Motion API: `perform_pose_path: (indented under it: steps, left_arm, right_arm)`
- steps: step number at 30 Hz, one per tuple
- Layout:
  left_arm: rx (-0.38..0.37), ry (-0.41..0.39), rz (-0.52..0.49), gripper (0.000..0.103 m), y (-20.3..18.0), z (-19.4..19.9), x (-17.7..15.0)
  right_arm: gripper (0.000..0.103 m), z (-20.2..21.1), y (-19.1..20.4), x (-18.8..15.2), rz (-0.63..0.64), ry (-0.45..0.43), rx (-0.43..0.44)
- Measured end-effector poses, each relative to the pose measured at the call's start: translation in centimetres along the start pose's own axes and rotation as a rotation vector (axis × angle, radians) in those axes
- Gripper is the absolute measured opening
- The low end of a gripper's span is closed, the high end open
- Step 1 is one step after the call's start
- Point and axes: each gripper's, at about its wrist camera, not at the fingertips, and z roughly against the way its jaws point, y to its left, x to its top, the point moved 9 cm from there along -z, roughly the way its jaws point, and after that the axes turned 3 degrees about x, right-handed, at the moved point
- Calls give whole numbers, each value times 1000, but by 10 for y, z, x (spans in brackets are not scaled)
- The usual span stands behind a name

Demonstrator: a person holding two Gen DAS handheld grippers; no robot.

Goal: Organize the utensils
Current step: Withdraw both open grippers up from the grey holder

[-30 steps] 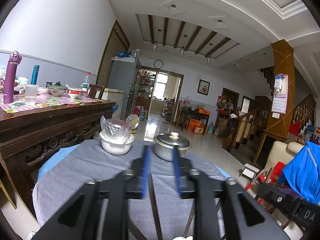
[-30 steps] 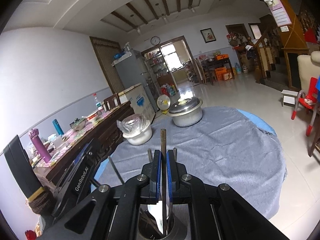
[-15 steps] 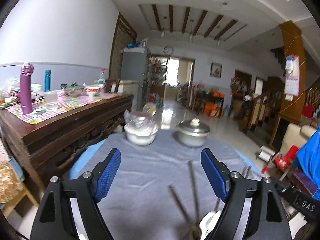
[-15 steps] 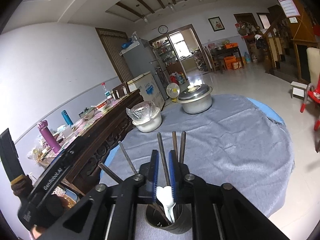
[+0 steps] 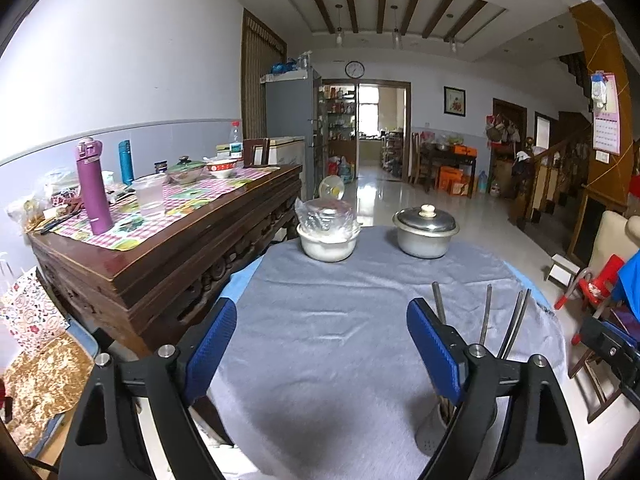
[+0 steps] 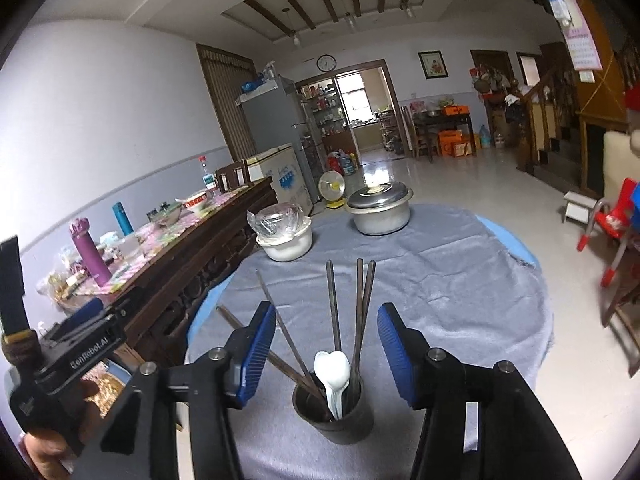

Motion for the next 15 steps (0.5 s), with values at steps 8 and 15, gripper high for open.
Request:
perform_pose_path:
  steps: [8,15]
  left_arm:
    - [9,33,-19,89,10,18,-4]
    - [7,36,-41,89,12,36,-10]
  right_arm:
    - [61,19,2,-19,-9,49,-52]
    - [61,40,2,-42,-26,48,-85]
